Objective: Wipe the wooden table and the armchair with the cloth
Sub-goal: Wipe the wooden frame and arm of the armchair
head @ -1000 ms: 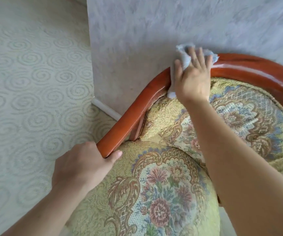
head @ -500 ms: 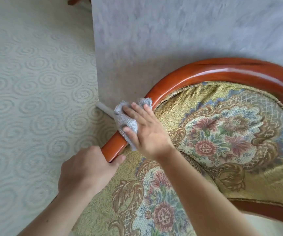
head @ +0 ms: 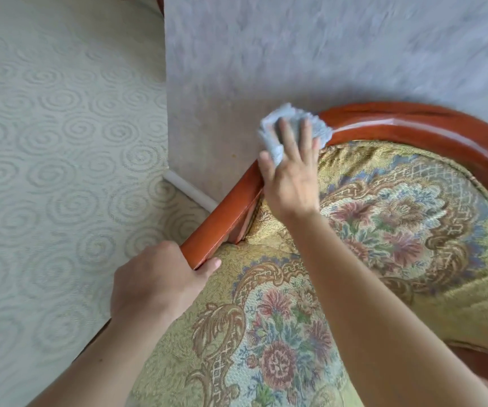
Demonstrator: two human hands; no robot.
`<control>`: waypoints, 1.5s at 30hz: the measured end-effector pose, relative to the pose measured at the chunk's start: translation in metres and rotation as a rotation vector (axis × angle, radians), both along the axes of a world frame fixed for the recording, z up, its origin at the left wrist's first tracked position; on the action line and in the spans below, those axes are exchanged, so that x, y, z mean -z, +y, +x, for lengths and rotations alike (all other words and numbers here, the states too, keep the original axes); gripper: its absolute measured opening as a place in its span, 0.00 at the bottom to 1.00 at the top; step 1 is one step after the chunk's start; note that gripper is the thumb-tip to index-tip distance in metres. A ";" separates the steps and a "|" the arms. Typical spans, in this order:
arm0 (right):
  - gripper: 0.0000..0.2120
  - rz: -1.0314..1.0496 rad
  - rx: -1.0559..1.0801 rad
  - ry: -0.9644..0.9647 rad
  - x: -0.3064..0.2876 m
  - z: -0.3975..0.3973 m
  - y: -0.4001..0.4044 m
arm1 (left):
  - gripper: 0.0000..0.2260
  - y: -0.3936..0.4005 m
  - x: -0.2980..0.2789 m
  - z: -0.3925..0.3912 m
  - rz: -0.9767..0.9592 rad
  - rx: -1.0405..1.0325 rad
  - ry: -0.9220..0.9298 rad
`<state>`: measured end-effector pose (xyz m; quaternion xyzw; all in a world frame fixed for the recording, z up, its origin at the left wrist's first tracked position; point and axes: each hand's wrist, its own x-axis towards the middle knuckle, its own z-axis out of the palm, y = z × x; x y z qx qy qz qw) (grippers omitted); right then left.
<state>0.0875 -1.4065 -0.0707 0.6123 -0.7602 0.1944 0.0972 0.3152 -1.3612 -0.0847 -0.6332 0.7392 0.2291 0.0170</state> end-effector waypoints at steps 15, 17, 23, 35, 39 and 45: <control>0.33 0.057 0.188 0.169 -0.045 -0.080 -0.011 | 0.31 0.000 0.001 0.000 0.011 -0.006 0.008; 0.31 -0.008 0.236 0.118 -0.042 -0.075 -0.017 | 0.32 0.000 0.001 0.001 0.009 -0.015 0.014; 0.24 -0.096 -0.146 -0.100 0.019 0.018 0.018 | 0.32 -0.001 0.006 0.000 -0.031 -0.039 0.009; 0.31 0.302 -0.165 0.367 -0.002 -0.018 0.017 | 0.30 0.000 0.003 0.001 0.003 -0.024 0.005; 0.28 0.064 -0.064 0.216 -0.009 -0.033 -0.007 | 0.28 0.001 0.002 -0.001 -0.027 -0.042 -0.016; 0.24 0.036 -0.258 -0.166 0.042 0.057 0.035 | 0.29 0.000 0.007 -0.002 -0.036 -0.061 -0.004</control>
